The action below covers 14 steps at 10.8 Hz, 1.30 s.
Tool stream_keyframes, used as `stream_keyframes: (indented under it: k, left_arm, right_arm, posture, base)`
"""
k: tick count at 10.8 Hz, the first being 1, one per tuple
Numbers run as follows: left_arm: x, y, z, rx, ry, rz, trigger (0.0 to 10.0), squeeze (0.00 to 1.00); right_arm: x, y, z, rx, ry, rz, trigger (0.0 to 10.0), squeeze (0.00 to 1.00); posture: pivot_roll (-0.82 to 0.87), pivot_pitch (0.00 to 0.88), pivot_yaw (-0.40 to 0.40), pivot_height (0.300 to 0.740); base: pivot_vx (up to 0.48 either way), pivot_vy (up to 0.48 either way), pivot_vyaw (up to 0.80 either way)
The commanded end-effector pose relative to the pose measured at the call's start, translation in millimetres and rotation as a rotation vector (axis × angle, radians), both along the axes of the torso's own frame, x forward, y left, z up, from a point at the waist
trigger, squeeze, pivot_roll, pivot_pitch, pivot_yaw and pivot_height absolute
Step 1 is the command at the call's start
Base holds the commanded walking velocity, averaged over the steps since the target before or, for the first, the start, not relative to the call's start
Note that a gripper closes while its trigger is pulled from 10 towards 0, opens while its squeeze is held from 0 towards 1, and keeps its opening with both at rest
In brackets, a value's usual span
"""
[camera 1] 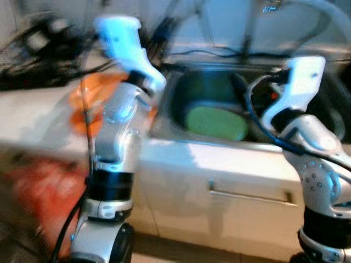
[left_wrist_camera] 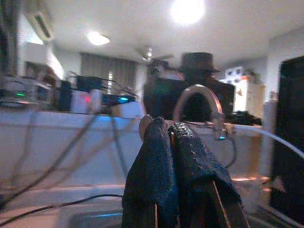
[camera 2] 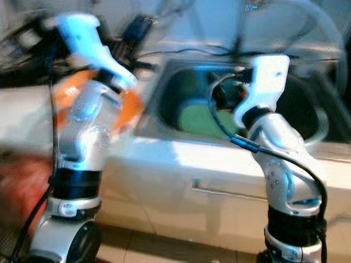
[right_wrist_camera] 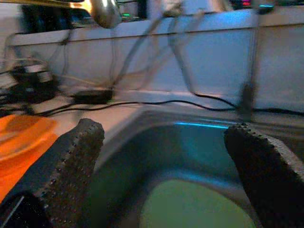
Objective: Kitchen organization
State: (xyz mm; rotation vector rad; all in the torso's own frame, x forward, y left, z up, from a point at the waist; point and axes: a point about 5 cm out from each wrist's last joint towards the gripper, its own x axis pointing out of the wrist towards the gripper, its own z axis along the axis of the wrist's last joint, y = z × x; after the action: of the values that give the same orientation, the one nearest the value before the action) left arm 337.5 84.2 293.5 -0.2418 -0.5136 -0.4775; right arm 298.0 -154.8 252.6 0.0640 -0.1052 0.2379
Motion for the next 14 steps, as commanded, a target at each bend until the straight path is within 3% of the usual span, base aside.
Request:
stream_keyframes:
  k: [1, 9, 11, 14]
  left_arm:
    - [0.6, 5.4, -0.1, -0.004, 0.0, 0.017, 0.0, 0.0]
    - [2.0, 5.6, -4.6, -0.004, 0.016, 0.025, 0.0, 0.0]
    - [0.9, 6.1, -3.7, -0.023, 0.012, 0.021, 0.0, 0.0]
    - [1.8, 6.6, -5.9, -0.026, 0.023, 0.022, 0.0, 0.0]
  right_arm:
    - [-0.5, 3.1, 3.0, -0.003, -0.02, 0.011, 10.0, 0.0]
    - [0.5, 1.7, 4.6, -0.012, -0.022, 0.01, 10.0, 0.0]
    - [0.5, 2.2, 4.1, -0.011, -0.018, 0.013, 10.0, 0.0]
    - [1.0, 3.6, 3.6, -0.014, -0.012, 0.021, 10.0, 0.0]
  posture:
    - [-0.14, 0.0, 0.072, 0.74]
    - [-0.14, 0.0, 0.069, 0.74]
    - [-0.14, 0.0, 0.069, 0.74]
    - [-0.14, 0.0, 0.068, 0.74]
  base:
    - [0.0, 0.0, 0.0]
    - [0.0, -0.319, 0.0]
    - [0.0, 0.0, 0.0]
    - [0.0, 0.0, -0.69]
